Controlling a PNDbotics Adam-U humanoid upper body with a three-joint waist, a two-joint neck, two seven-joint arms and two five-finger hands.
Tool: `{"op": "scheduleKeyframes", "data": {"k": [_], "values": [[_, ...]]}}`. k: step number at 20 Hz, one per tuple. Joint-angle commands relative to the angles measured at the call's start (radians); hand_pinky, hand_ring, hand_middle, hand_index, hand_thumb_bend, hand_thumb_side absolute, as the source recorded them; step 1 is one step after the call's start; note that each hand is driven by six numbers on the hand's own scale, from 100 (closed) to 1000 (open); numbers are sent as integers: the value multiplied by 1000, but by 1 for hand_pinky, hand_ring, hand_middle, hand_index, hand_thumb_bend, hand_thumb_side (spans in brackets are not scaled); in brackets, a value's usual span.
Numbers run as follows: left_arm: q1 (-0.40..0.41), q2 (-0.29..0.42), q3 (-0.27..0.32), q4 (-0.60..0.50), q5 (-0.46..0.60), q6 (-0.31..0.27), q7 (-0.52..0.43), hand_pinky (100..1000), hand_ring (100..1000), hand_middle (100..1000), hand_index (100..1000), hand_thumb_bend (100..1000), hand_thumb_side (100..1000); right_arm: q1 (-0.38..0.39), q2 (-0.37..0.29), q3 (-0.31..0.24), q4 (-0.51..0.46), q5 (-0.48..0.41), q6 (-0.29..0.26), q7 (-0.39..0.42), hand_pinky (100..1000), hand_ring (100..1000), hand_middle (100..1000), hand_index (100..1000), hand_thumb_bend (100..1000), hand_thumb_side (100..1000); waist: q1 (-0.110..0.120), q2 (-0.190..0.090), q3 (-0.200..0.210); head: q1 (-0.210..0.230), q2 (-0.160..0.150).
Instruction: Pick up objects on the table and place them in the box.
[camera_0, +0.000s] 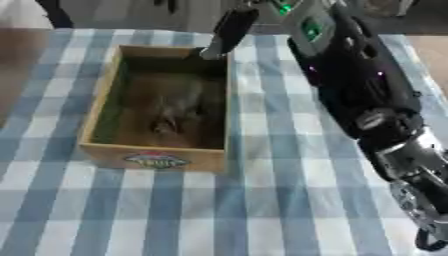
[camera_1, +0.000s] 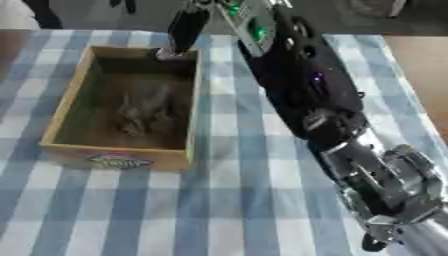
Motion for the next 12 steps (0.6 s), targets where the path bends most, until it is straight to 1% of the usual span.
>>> {"op": "scheduleKeyframes", "data": {"k": [1,2,4,6,7,8,12], "values": [[-4,16,9,-19,-2,0,5,832,837,782,787,100,618,7,-62,-22,-113,-69,-80,83,873,908,630,857,430,191,8,-30,-5,10,5],[-3,17,9,-19,-2,0,5,832,837,782,787,100,618,22,-76,-25,-145,-79,-66,68,868,904,622,850,432,185,10,-31,-8,13,6],[-2,16,10,-19,-3,0,7,832,837,782,788,100,618,56,-99,-42,-215,-100,-30,20,826,871,579,805,337,318,15,-33,-13,16,7],[-1,16,12,-19,-5,0,9,832,837,782,787,100,618,104,-122,-73,-299,-111,39,-67,785,836,546,767,322,384,18,-35,-18,19,7],[0,16,13,-19,-5,0,10,832,837,782,787,100,618,133,-135,-83,-346,-114,72,-104,773,822,536,753,272,403,19,-35,-21,22,5],[1,16,15,-19,-5,1,12,832,837,782,787,100,618,164,-149,-94,-393,-121,103,-136,764,813,533,746,249,411,21,-34,-23,26,5],[3,17,18,-19,-7,2,16,832,836,782,788,100,618,288,-202,-132,-562,-138,213,-233,745,800,547,742,237,435,28,-35,-35,37,8]]}}
